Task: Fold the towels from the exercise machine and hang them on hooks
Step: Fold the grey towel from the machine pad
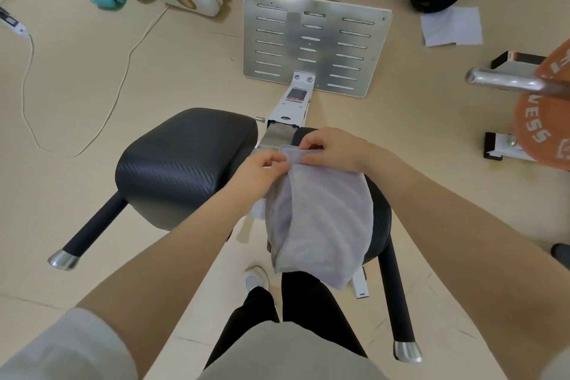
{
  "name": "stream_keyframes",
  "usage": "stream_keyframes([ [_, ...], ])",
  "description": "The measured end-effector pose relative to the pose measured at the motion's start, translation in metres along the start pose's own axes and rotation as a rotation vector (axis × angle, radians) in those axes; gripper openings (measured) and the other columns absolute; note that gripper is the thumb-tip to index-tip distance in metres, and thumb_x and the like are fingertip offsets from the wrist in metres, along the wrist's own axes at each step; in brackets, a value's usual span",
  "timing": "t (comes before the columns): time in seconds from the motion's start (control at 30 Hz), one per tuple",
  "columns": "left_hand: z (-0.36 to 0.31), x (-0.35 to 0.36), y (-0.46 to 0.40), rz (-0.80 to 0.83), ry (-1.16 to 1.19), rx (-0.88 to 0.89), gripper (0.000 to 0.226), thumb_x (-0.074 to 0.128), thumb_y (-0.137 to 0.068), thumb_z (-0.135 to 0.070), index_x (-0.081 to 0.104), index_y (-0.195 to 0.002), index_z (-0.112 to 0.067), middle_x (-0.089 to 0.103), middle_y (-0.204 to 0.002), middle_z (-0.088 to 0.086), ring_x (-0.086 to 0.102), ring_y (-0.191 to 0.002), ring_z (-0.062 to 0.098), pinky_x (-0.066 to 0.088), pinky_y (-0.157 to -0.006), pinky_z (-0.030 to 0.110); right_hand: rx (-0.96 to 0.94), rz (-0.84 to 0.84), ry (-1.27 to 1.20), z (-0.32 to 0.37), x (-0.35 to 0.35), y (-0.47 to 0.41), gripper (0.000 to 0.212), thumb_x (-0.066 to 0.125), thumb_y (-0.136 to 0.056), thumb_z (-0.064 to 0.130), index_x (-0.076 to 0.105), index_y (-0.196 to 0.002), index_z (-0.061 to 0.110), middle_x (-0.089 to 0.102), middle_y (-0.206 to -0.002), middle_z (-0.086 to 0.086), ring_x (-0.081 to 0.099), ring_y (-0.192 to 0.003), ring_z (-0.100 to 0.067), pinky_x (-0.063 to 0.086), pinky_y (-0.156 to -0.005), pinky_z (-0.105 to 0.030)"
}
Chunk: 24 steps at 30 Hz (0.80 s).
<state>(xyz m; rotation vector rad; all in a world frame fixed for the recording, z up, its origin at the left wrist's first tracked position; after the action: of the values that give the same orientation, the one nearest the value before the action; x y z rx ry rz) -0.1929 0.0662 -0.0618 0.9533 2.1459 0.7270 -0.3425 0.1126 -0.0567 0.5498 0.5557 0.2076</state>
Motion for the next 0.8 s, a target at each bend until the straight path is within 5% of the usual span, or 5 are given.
stream_keyframes([
  [0.2,-0.007,0.005,-0.005,-0.056,0.189,-0.043,0.015,0.054,-0.092,-0.025,0.063,-0.092,-0.013,0.06,-0.081,0.0,0.053,-0.075,0.009,0.043,-0.065,0.018,0.019,-0.092,-0.323,0.0,0.009,-0.018,0.009,0.055,-0.09,0.022,0.06,-0.082,0.022,0.059,-0.085,0.002,0.053,-0.082,-0.012,0.043,-0.078,-0.027],
  [0.33,0.0,0.005,-0.003,-0.049,0.202,-0.097,0.024,0.059,-0.087,-0.038,0.058,-0.086,-0.014,0.046,-0.08,0.008,0.042,-0.07,0.013,0.035,-0.063,0.024,0.115,-0.166,-0.183,-0.012,0.021,-0.034,0.013,0.053,-0.084,0.01,0.061,-0.093,0.014,0.058,-0.093,0.0,0.053,-0.089,-0.015,0.042,-0.08,-0.027],
  [0.47,-0.001,0.01,-0.001,-0.029,0.091,0.002,0.022,0.059,-0.088,-0.033,0.06,-0.083,-0.012,0.052,-0.073,-0.002,0.044,-0.066,0.009,0.035,-0.06,0.021,0.082,-0.154,-0.255,-0.01,0.022,-0.036,0.026,0.058,-0.085,0.015,0.059,-0.111,0.017,0.058,-0.099,0.003,0.054,-0.092,-0.012,0.041,-0.086,-0.024],
  [0.63,0.007,-0.001,-0.012,-0.174,0.393,-0.036,0.026,0.055,-0.092,-0.021,0.051,-0.117,-0.016,0.062,-0.105,-0.001,0.059,-0.101,0.017,0.051,-0.089,0.032,-0.032,-0.242,-0.191,-0.005,0.014,-0.029,0.018,0.056,-0.089,0.011,0.067,-0.104,0.011,0.058,-0.097,0.002,0.052,-0.094,-0.013,0.038,-0.084,-0.019],
  [0.8,0.003,0.009,-0.021,0.01,0.68,-0.172,0.037,0.057,-0.091,-0.013,0.051,-0.126,-0.001,0.064,-0.106,0.013,0.063,-0.091,0.022,0.053,-0.085,0.032,-0.08,-0.37,-0.21,-0.012,0.006,-0.019,0.032,0.06,-0.086,0.011,0.057,-0.118,0.016,0.052,-0.1,0.004,0.047,-0.085,-0.008,0.036,-0.077,-0.005],
])
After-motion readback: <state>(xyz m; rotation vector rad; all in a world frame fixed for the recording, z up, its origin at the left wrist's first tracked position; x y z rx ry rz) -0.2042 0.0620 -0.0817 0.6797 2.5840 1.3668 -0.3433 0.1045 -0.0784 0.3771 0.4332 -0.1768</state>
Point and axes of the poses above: each hand's wrist, its own y-axis away from the middle knuckle, its own x-axis out of the palm, z = x × y, the point moved 4 cm from there along -y, towards the middle knuckle
